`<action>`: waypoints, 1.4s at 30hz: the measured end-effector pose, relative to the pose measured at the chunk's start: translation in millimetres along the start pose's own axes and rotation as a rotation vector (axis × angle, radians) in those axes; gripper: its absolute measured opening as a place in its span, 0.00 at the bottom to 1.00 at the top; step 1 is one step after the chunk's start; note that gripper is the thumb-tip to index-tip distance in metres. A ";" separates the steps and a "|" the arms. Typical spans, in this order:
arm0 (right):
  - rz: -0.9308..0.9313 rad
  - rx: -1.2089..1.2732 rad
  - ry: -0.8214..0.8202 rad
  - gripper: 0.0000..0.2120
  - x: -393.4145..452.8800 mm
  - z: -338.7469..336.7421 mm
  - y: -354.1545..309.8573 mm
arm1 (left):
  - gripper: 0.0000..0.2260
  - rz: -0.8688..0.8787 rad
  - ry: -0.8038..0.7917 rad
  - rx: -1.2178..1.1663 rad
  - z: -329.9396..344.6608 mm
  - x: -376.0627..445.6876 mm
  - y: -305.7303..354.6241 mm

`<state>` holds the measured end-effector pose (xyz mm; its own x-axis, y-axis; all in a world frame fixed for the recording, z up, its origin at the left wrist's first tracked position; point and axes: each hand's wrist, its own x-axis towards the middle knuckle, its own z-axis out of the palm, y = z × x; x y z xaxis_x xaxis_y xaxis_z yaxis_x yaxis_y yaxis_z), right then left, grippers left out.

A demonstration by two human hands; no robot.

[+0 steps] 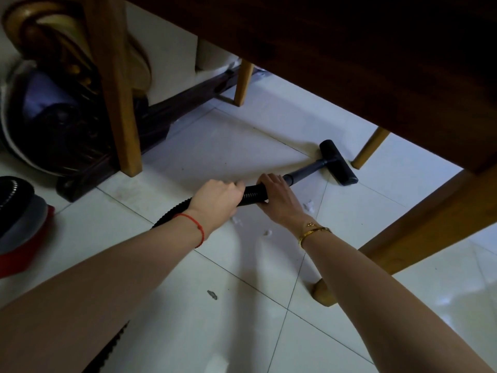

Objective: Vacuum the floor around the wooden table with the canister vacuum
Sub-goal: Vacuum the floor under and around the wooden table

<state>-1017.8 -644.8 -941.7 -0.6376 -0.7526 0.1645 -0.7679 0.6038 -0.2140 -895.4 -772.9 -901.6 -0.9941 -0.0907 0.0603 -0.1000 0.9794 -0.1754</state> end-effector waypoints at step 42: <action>-0.492 0.316 -0.091 0.10 -39.8 16.0 -259.5 | 0.11 -0.294 0.011 -0.008 -39.8 -266.7 -115.9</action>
<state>-792.3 -775.8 -908.1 -0.1930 -0.9522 0.2368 -0.9073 0.0813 -0.4125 -617.0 -855.0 -858.3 -0.9221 -0.3686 0.1179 -0.3829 0.9130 -0.1407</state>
